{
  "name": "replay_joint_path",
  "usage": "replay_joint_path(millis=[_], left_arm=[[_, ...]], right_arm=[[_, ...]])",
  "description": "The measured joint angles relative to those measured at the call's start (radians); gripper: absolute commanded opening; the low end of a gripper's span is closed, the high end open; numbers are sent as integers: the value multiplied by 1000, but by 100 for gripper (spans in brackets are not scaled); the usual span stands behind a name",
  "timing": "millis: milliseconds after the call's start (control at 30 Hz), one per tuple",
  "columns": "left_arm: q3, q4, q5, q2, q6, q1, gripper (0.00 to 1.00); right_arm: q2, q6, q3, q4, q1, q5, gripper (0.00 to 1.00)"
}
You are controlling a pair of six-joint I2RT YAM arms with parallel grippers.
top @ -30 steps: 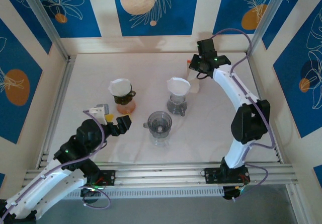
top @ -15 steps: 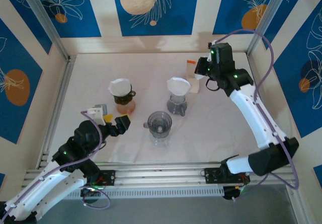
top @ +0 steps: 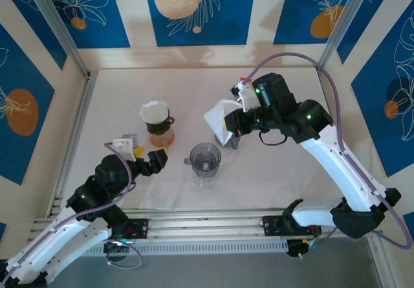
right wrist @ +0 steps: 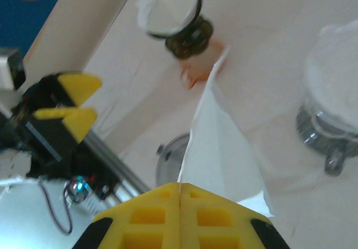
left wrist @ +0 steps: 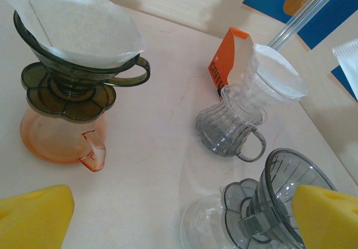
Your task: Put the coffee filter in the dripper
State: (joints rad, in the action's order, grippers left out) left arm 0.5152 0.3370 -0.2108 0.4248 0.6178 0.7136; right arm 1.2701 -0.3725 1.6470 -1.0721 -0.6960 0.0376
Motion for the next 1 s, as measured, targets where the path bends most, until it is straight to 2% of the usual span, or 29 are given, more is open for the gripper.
replay_joint_path(millis=[233, 467, 767, 1000], left_arm=[[13, 1, 12, 20, -22, 0, 100], [24, 15, 37, 30, -26, -1, 100], [24, 27, 72, 31, -26, -2, 100], [36, 29, 100, 60, -26, -2, 100]], right_arm=[[105, -30, 126, -223, -92, 11, 0], [211, -41, 209, -367, -145, 20, 0], [393, -31, 340, -467, -174, 3, 0], [486, -15, 392, -481, -214, -29, 1]])
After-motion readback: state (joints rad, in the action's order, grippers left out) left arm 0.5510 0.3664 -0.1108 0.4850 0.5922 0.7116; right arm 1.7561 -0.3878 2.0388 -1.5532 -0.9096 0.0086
